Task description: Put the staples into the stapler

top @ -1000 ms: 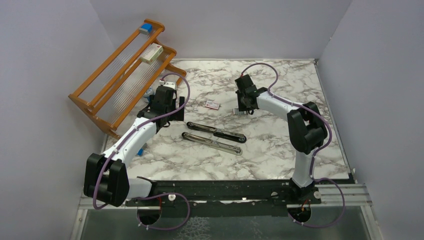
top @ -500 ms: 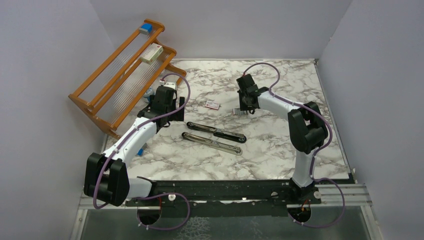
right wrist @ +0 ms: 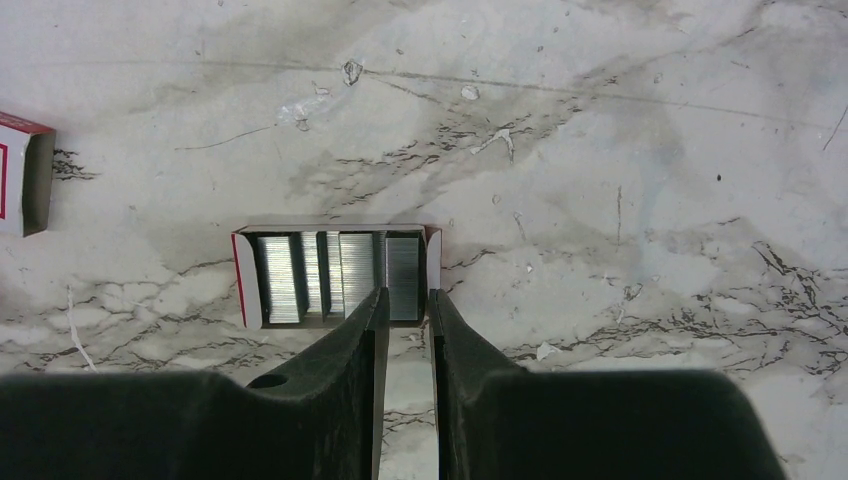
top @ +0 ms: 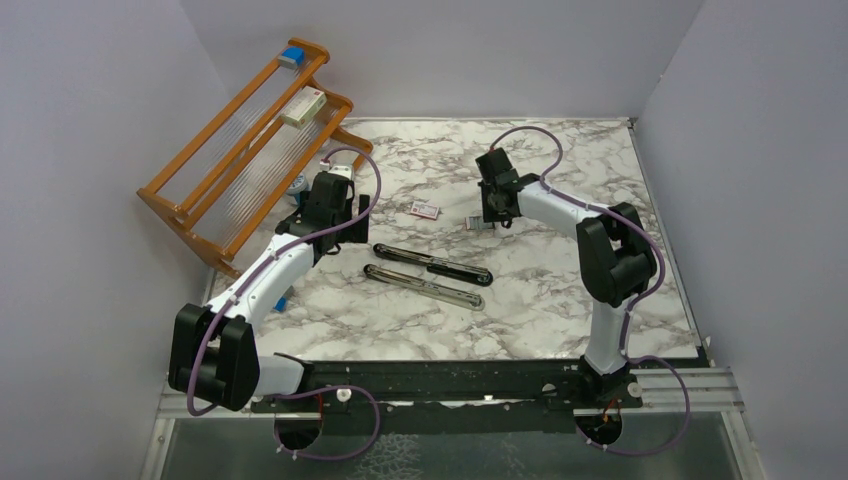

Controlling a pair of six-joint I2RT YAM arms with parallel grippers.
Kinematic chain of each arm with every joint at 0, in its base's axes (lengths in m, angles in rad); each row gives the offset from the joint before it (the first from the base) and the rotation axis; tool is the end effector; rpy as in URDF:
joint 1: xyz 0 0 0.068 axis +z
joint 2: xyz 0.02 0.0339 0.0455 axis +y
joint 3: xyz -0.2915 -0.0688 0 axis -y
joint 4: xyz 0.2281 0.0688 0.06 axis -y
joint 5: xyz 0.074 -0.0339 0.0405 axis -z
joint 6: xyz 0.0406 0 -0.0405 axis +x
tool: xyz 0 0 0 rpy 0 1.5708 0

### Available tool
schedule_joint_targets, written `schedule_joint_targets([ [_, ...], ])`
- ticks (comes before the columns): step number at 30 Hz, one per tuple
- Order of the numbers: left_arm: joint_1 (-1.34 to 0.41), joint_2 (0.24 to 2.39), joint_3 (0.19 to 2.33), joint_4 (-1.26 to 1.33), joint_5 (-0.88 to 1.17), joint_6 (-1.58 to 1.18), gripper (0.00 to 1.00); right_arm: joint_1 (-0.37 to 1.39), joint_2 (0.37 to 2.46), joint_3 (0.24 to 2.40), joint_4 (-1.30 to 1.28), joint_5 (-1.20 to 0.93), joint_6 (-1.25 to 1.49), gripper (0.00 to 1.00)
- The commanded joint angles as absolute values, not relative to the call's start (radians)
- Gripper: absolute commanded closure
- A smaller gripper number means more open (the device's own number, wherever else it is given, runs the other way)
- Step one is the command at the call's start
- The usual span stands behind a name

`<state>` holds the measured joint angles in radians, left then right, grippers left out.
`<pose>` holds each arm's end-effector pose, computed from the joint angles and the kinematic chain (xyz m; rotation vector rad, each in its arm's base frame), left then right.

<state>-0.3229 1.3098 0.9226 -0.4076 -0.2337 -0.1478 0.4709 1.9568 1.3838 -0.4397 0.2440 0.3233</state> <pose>0.2478 -0.0730 0.2836 0.0926 2.3369 0.0440 0.3734 0.1791 0.2141 -0.0981 2.5358 -0.0057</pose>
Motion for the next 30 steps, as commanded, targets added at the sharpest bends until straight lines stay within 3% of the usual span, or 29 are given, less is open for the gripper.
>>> schedule_joint_targets([
  [1, -0.326, 1.314, 0.939, -0.419, -0.245, -0.136, 0.03, 0.466, 1.965, 1.369, -0.458, 0.276, 0.337, 0.76],
  [30, -0.326, 1.323, 0.942, -0.418, -0.245, -0.135, 0.03, 0.466, 1.886, 1.332, -0.318, 0.096, 0.275, 0.76],
])
